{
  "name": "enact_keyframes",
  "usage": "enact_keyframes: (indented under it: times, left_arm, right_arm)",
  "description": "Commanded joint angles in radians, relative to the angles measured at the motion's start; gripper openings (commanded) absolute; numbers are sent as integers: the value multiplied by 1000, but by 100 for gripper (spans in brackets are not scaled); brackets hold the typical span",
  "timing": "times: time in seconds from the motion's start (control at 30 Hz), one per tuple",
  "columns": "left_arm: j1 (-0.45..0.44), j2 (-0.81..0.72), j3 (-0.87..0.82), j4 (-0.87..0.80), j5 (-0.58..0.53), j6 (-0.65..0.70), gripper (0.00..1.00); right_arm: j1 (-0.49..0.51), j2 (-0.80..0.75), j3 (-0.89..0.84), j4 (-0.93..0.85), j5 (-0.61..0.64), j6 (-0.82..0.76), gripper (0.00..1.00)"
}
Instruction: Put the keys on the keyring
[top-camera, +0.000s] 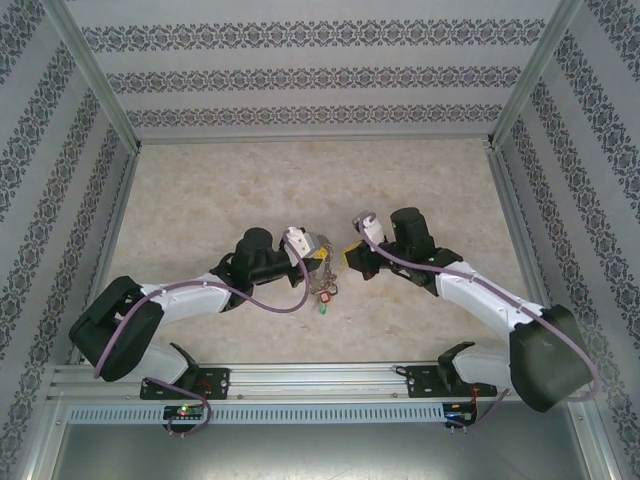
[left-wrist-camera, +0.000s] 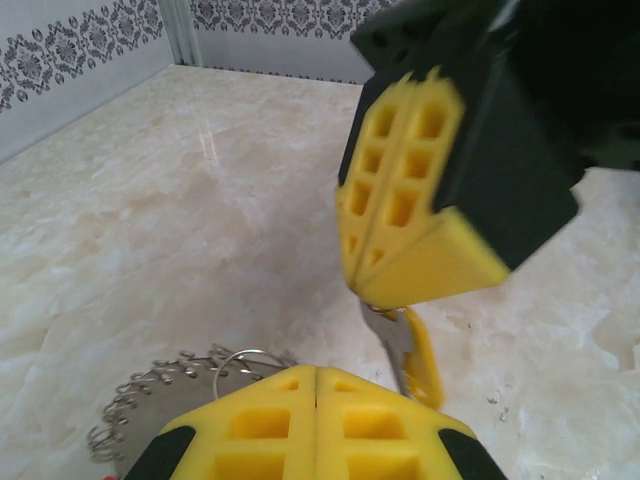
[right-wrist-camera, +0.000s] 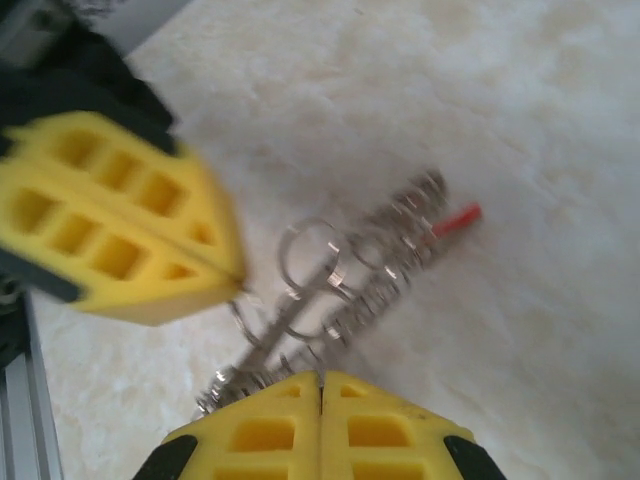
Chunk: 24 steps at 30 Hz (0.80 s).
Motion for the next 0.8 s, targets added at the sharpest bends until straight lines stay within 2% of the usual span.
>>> enact_keyframes:
  times: [0.0,0.1,0.33,0.43,0.5,0.63,0.77]
  left_arm:
    - [-10,21,1,109,15,-26,0]
    - [-10,28,13,102,19,-31,0]
    - [-9,42,38,79,38,-23,0]
    - [-9,46,40,72,43,-18,0]
    - [-9,48,44,65,49,-13,0]
    - [-9,54,57,53,60,-4,0]
    - [-8,54,64,50,66,1,0]
  right_arm:
    - [-29,52,0,-43,32,103,0]
    - [-47,79,2,-55,82,173,0]
    - [-73,262,73,-154,61,248,0]
    - [-73,287,77,-149,81,257,8]
    - [-71,282,74,-143,113,256,19]
    - [-73,250,75,-138,137,208,26]
    - [-63,128,10,-7,95,108,31]
